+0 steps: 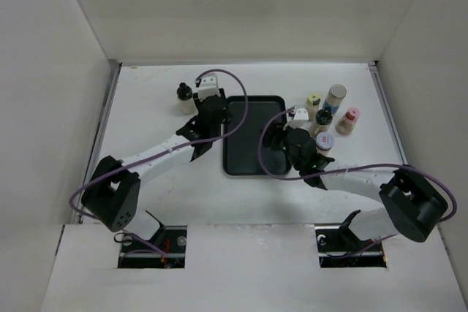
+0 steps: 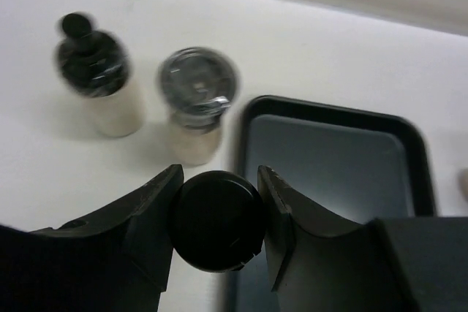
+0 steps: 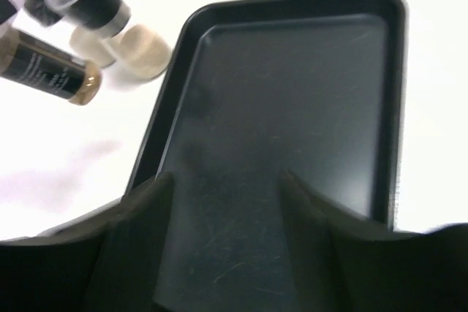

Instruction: Organize the condiment bottles

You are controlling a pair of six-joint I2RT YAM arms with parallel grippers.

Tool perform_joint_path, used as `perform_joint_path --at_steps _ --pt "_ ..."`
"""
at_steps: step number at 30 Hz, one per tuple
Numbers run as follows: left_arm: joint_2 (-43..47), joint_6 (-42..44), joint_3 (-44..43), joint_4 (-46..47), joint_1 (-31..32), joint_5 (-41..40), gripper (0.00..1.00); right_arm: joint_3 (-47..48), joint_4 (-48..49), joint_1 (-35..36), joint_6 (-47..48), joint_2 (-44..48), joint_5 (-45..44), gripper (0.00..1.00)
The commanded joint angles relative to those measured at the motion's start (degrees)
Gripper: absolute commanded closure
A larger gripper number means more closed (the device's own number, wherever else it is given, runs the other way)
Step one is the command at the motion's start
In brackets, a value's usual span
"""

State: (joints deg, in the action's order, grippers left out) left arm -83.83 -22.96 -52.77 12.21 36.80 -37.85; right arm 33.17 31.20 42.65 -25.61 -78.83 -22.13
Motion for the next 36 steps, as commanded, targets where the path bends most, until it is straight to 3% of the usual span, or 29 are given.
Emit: perform_joint_path --at_steps 1,3,6,13,21,25,30,36 --pt "-4.8 -0.3 -7.4 2.4 2.2 1.9 0.74 -0.8 3.4 -2.0 -2.7 2.9 -1.8 0.46" --pt "-8.8 -0.1 -11.6 2.8 2.8 2.9 0.74 -1.3 2.7 -2.9 -3.8 3.8 -1.9 0.66" --pt "-15.5 0.7 -17.2 4.8 2.1 3.7 0.74 -1.6 2.0 -3.2 -4.5 5.2 -1.9 0.75" --pt "-28.6 1.2 -27.5 5.5 -0.5 6.6 0.72 -1.5 2.5 -2.9 -4.4 4.6 -2.0 0.68" --pt "-33.8 3.8 -31.0 5.3 -1.2 6.2 0.64 -1.7 2.7 -3.2 -4.5 4.6 -1.3 0.66" --pt "-35.2 4.0 -29.8 5.4 -1.2 6.0 0.54 -1.8 2.7 -3.2 -4.4 4.9 -1.4 0.63" --pt "-35.0 4.0 -28.9 5.5 -1.2 6.0 0.31 -1.9 2.7 -3.8 -4.5 5.1 -1.4 0.59" --pt "-28.5 4.4 -27.1 5.7 -0.3 6.0 0.21 -2.1 2.7 -3.9 -4.5 5.3 -1.4 0.57"
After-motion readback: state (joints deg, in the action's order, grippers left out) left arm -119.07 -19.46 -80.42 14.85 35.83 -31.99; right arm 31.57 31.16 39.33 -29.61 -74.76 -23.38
